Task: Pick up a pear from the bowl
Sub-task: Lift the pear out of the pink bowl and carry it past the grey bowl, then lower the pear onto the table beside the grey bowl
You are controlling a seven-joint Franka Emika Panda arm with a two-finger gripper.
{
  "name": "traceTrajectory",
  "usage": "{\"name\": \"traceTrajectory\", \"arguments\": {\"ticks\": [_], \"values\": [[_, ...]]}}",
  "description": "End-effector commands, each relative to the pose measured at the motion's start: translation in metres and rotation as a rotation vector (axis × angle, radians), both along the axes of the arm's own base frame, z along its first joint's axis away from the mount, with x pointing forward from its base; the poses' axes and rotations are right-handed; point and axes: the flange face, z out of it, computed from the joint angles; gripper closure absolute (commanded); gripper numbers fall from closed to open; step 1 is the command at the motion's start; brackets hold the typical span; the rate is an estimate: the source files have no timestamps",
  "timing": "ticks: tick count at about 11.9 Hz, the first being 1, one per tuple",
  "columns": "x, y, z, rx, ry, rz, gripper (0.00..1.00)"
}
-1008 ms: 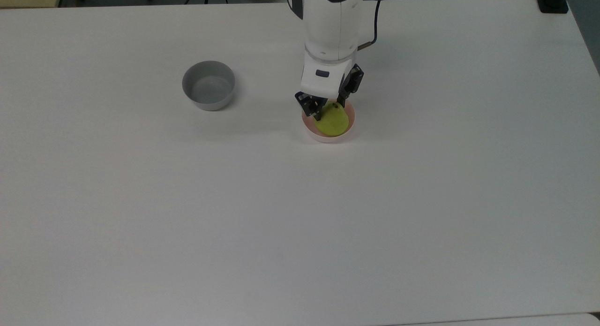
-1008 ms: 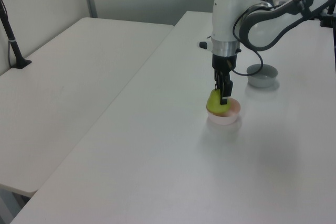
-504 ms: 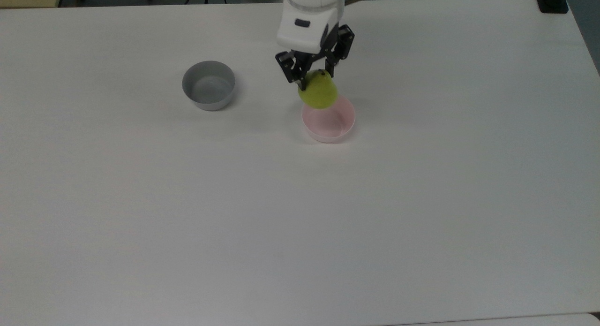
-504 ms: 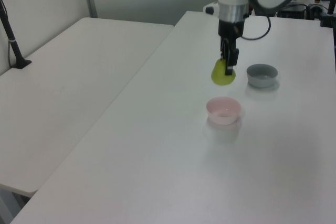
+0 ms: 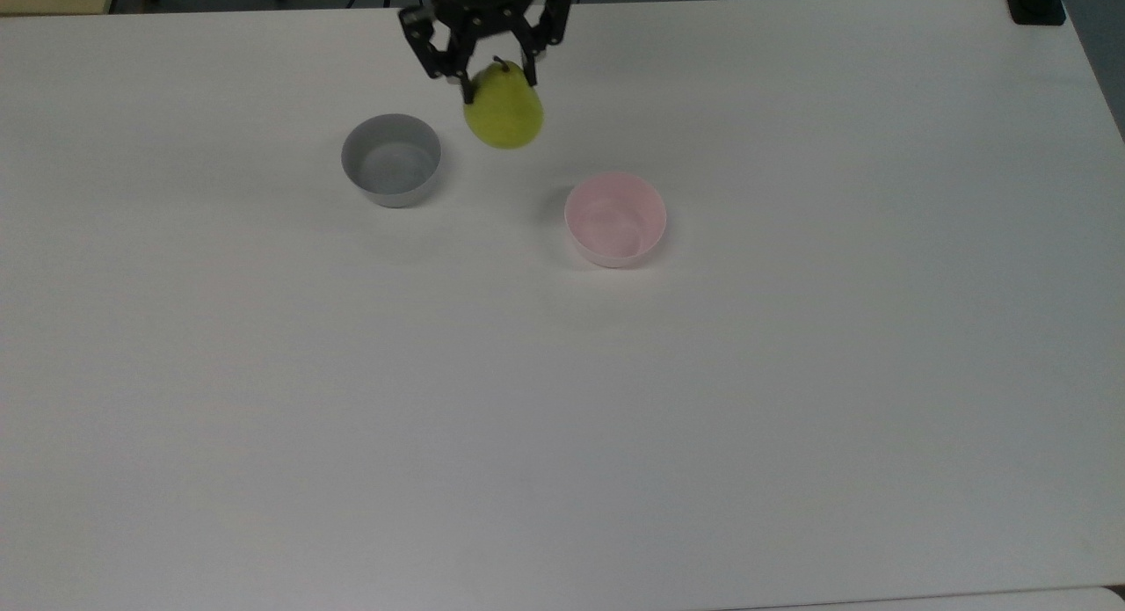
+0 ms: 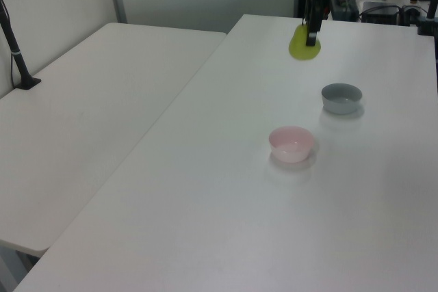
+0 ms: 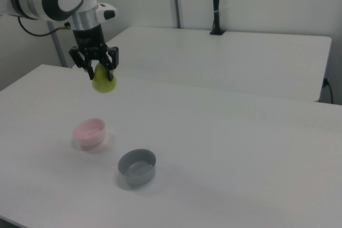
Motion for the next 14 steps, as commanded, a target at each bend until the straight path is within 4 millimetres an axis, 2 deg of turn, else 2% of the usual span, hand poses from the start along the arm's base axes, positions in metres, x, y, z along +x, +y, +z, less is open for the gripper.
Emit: {"name": "traceTrajectory", "arguments": {"ticks": [1,3,4,5,7,10,12,14], "values": [[-0.001,-0.034,0.039,-0.007,-0.016,-0.118,1.00],[0.000,-0.051,0.045,-0.009,-0.029,-0.170,1.00],[0.003,-0.067,0.053,-0.008,-0.047,-0.193,1.00],[0.009,-0.083,0.049,-0.016,-0.045,-0.214,1.00],[0.019,-0.105,0.036,-0.029,-0.035,-0.171,1.00],[0.022,-0.144,0.019,-0.039,-0.032,-0.025,1.00],[0.020,-0.169,0.002,-0.045,-0.030,-0.054,1.00],[0.016,-0.193,-0.026,-0.056,-0.023,-0.042,1.00]]}}
